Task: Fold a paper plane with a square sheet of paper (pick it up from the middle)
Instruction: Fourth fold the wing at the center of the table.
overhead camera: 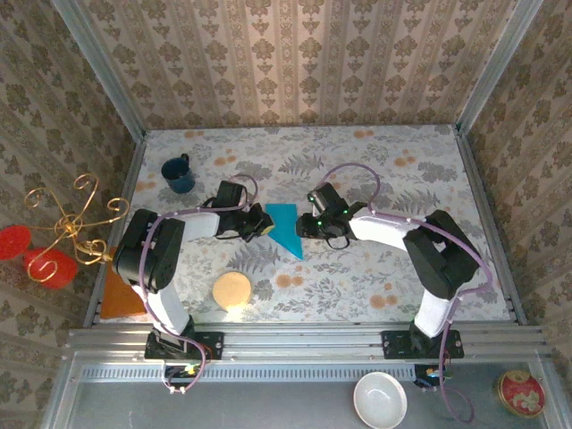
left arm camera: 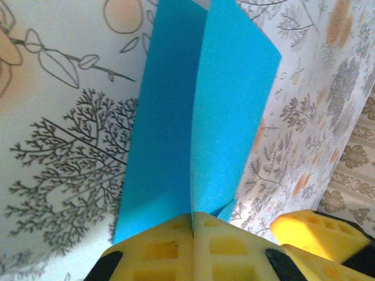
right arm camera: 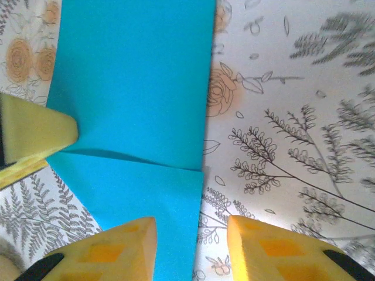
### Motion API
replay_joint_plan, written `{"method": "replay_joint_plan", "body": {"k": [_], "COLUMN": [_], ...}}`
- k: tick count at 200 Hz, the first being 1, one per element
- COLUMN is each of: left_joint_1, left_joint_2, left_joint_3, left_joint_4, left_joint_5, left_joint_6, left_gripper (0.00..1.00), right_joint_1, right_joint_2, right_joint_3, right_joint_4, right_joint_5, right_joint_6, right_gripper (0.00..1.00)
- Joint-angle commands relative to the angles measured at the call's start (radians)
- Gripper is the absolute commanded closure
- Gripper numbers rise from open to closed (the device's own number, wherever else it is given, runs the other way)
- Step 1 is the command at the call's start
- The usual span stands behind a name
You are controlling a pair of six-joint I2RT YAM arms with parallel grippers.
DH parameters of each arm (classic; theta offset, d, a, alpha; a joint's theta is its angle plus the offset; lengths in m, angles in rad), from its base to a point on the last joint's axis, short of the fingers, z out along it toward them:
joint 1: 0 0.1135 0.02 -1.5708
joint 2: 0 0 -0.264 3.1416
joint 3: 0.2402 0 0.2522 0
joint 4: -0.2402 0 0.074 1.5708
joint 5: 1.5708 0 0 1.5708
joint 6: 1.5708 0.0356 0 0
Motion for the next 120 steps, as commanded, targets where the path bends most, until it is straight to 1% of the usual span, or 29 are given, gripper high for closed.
{"method": "replay_joint_plan", "body": {"k": [1, 19, 36, 60, 97, 99, 102, 120], "left_joint_1": [-0.016, -0.026, -0.032, -0.032, -0.032, -0.054, -0.061, -0.062], "left_joint_2": [-0.049, -0.056, -0.056, -0.05, -0.045, -0.045, -0.045, -0.045], "left_joint_3": [0.04, 0.053, 0.064, 0.074, 0.08, 0.08, 0.08, 0.079], "left_joint_4": [-0.065, -0.077, -0.085, -0.094, -0.097, -0.096, -0.097, -0.099], "left_joint_5": [-0.037, -0.05, -0.06, -0.07, -0.075, -0.074, -0.073, -0.075], "left_joint_6": [0.01, -0.008, -0.022, -0.035, -0.044, -0.044, -0.045, -0.046], "left_gripper": [0.96, 0.96, 0.95, 0.95, 0.95, 0.95, 0.95, 0.95], "right_joint_1": [0.073, 0.138, 0.197, 0.256, 0.301, 0.302, 0.302, 0.302], "right_joint_2": [-0.07, -0.087, -0.072, -0.009, 0.08, 0.082, 0.086, 0.103], "right_joint_3": [-0.035, -0.039, -0.022, 0.03, 0.087, 0.089, 0.09, 0.096], "right_joint_4": [-0.056, -0.046, -0.045, -0.069, -0.104, -0.105, -0.105, -0.104], "right_joint_5": [0.249, 0.343, 0.409, 0.459, 0.504, 0.504, 0.504, 0.511], "right_joint_6": [-0.097, -0.141, -0.166, -0.175, -0.153, -0.151, -0.148, -0.143], "right_gripper": [0.6, 0.58, 0.56, 0.55, 0.55, 0.56, 0.56, 0.57]}}
